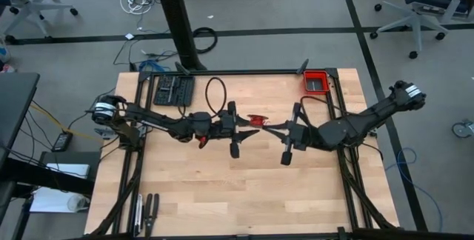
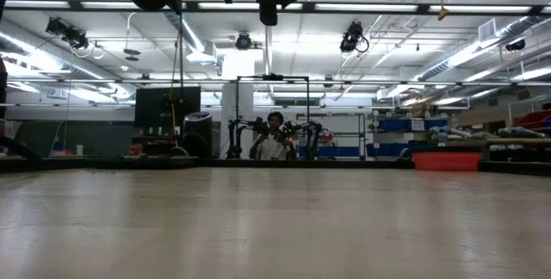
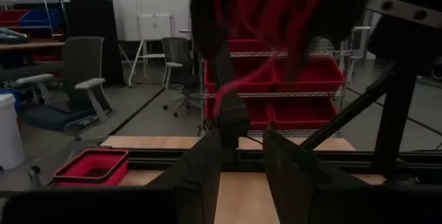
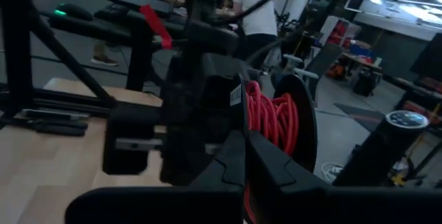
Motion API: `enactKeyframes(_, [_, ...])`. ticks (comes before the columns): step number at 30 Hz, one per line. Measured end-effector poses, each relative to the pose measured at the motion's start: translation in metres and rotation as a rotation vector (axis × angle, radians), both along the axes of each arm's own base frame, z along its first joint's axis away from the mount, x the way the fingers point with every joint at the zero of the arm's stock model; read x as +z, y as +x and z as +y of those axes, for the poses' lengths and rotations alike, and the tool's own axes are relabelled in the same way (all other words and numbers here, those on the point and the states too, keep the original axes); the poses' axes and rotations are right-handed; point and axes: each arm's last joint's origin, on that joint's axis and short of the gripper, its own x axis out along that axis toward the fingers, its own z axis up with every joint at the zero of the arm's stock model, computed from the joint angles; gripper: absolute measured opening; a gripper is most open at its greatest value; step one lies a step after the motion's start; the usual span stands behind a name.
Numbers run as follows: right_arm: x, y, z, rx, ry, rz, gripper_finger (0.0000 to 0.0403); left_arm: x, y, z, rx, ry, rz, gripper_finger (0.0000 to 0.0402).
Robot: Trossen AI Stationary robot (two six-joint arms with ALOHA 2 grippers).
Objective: Coil cords
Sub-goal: Coil the red wire on the black spool
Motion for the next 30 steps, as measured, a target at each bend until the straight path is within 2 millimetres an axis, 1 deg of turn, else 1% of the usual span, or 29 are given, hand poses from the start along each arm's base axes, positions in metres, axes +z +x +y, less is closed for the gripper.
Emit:
enactKeyframes(5, [-0.006,0.001,0.002,0.006,0.011,0.033,0.0000,0.000,0.001,0.000,0.007,0.031,0.002,0.0112])
enactKeyframes(9, [-0.004,-0.007,0.005,-0.001,0.028,0.038,0.0000,0.001,0.000,0.000,-0.003,0.041,0.003,0.0112])
enactKeyframes(12, [-0.011,-0.015,0.006,-0.025,0.029,0.034,0.0000,0.001,0.000,0.000,-0.009,0.040,0.006,0.0112])
enactKeyframes(16, [-0.029,-0.028,0.003,-0.013,0.075,-0.049,0.0000,0.000,0.000,-0.001,-0.013,0.033,0.011,0.0112])
enactKeyframes(21, [-0.063,-0.044,-0.007,0.031,0.127,-0.161,0.0000,-0.001,0.001,-0.001,-0.017,0.035,0.028,0.0112])
enactKeyframes(25, [-0.089,-0.054,-0.014,0.068,0.133,-0.237,0.0000,-0.001,0.001,-0.001,-0.032,0.029,0.028,0.0112])
enactKeyframes(30, [-0.104,-0.063,-0.023,0.076,0.118,-0.329,0.0000,-0.002,0.001,-0.002,-0.051,0.028,0.031,0.0112])
